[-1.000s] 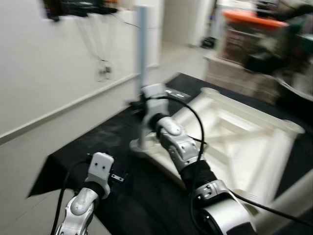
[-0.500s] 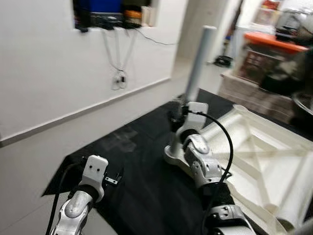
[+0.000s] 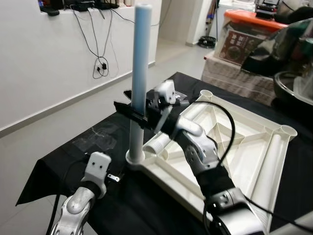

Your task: Building children table

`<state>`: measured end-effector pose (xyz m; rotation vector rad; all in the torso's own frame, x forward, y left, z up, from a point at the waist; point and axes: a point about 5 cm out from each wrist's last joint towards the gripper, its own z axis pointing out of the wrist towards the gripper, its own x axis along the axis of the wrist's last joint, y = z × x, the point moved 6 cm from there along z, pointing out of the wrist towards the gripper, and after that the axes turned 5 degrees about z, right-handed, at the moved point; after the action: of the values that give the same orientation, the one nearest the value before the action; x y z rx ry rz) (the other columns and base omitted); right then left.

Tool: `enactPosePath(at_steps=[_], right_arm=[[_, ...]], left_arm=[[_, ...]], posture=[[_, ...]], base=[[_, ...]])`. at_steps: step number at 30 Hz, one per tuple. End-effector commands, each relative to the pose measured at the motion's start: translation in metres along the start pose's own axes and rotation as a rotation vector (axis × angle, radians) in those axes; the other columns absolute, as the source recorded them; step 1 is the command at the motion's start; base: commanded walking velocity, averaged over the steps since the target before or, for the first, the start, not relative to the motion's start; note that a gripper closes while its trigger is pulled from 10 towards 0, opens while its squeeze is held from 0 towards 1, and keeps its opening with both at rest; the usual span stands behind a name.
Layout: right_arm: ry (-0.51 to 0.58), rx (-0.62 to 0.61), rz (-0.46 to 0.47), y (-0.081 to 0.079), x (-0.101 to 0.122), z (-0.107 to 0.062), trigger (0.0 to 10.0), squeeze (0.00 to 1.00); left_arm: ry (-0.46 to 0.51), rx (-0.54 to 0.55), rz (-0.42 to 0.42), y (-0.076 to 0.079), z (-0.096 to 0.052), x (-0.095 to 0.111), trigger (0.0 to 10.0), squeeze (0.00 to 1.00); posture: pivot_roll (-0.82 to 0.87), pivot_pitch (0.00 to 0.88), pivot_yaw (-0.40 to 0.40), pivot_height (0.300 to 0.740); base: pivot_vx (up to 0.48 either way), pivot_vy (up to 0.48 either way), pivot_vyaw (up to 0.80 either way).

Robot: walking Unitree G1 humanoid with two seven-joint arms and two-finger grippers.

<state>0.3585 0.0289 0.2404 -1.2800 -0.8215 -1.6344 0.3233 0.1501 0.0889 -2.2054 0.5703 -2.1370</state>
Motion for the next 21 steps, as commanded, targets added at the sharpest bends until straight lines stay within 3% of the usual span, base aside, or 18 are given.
enactPosePath(at_steps=[1,2,3,4,5,6,7,8,12,13,14,15,16,17,18,19,20,21], right_arm=[[-0.098,-0.055,0.001,0.003,-0.025,0.002,0.0,0.0],[-0.207,-0.475,0.022,0.057,-0.053,-0.018,0.0,0.0],[-0.293,-0.766,0.019,0.088,-0.07,-0.043,0.0,0.0],[-0.293,-0.766,0.019,0.088,-0.07,-0.043,0.0,0.0],[-0.331,-1.02,0.025,0.109,-0.081,-0.077,0.0,0.0],[-0.338,-1.201,0.04,0.119,-0.087,-0.107,0.0,0.0],[-0.338,-1.201,0.04,0.119,-0.087,-0.107,0.0,0.0],[-0.319,-1.324,0.046,0.12,-0.087,-0.129,0.0,0.0],[-0.263,-1.364,0.082,0.113,-0.078,-0.137,0.0,0.0],[-0.216,-1.256,0.068,0.107,-0.064,-0.118,9.7,0.0],[-0.216,-1.256,0.068,0.107,-0.064,-0.118,9.7,0.0],[-0.097,-1.03,0.065,0.092,-0.04,-0.079,10.0,0.0],[-0.068,-0.949,0.071,0.087,-0.034,-0.068,10.0,0.73],[-0.068,-0.949,0.071,0.087,-0.034,-0.068,10.0,0.73],[-0.056,-0.914,0.078,0.085,-0.032,-0.063,10.0,1.0],[-0.056,-0.914,0.078,0.085,-0.032,-0.063,10.0,1.0],[-0.061,-0.8,0.1,0.079,-0.028,-0.047,10.0,1.0],[-0.049,-0.675,0.104,0.07,-0.019,-0.03,10.0,0.47]], left_arm=[[0.002,-0.016,-0.004,0.005,-0.001,-0.001,10.0,0.0],[-0.001,-0.018,-0.006,0.006,-0.002,-0.002,10.0,0.0],[-0.003,-0.019,-0.006,0.007,-0.002,-0.003,10.0,0.0],[-0.003,-0.019,-0.006,0.007,-0.002,-0.003,10.0,0.0],[-0.003,-0.022,-0.007,0.008,-0.001,-0.003,10.0,0.0],[-0.002,-0.026,-0.008,0.009,0.0,-0.002,10.0,0.0],[-0.002,-0.026,-0.008,0.009,0.0,-0.002,10.0,0.0],[-0.001,-0.03,-0.008,0.01,0.0,-0.001,10.0,0.0],[-0.002,-0.033,-0.008,0.01,0.001,-0.002,10.0,0.0],[-0.004,-0.033,-0.009,0.01,0.0,-0.002,10.0,0.0],[-0.004,-0.033,-0.009,0.01,0.0,-0.002,10.0,0.0],[-0.006,-0.032,-0.01,0.01,0.0,-0.003,10.0,0.0],[-0.006,-0.032,-0.012,0.011,0.0,-0.003,10.0,0.0],[-0.006,-0.032,-0.012,0.011,0.0,-0.003,10.0,0.0],[-0.005,-0.032,-0.013,0.011,0.0,-0.003,10.0,0.0],[-0.005,-0.032,-0.013,0.011,0.0,-0.003,10.0,0.0],[-0.004,-0.03,-0.015,0.012,0.0,-0.003,10.0,0.0],[-0.002,-0.028,-0.015,0.012,0.0,-0.002,10.0,0.0]], posture=[[0.12,0.0,-0.101,0.74],[0.11,0.0,-0.097,0.74],[0.11,0.0,-0.097,0.74],[0.11,0.0,-0.097,0.74],[0.1,0.0,-0.092,0.74],[0.1,0.0,-0.092,0.74],[0.1,0.0,-0.092,0.74],[0.09,0.0,-0.085,0.74],[0.09,0.0,-0.084,0.74],[0.08,0.0,-0.086,0.74],[0.08,0.0,-0.086,0.74],[0.09,0.0,-0.091,0.74],[0.09,0.0,-0.091,0.74],[0.09,0.0,-0.091,0.74],[0.09,0.0,-0.091,0.74],[0.09,0.0,-0.091,0.74],[0.1,0.0,-0.097,0.74],[0.11,0.0,-0.102,0.74]], base=[[0.0,0.0,0.0],[0.0,0.0,0.0],[0.0,0.0,0.0],[0.0,0.0,0.0],[0.0,0.0,0.0],[0.0,0.0,0.0],[0.0,0.0,0.0],[0.0,0.0,0.0],[0.0,0.0,0.0],[0.0,0.0,0.0],[0.0,0.0,0.0],[0.0,0.0,0.0],[0.0,0.0,0.0],[0.0,0.0,0.0],[0.0,0.0,0.0],[0.0,0.0,0.0],[0.0,0.0,0.0],[0.0,0.0,0.0]])
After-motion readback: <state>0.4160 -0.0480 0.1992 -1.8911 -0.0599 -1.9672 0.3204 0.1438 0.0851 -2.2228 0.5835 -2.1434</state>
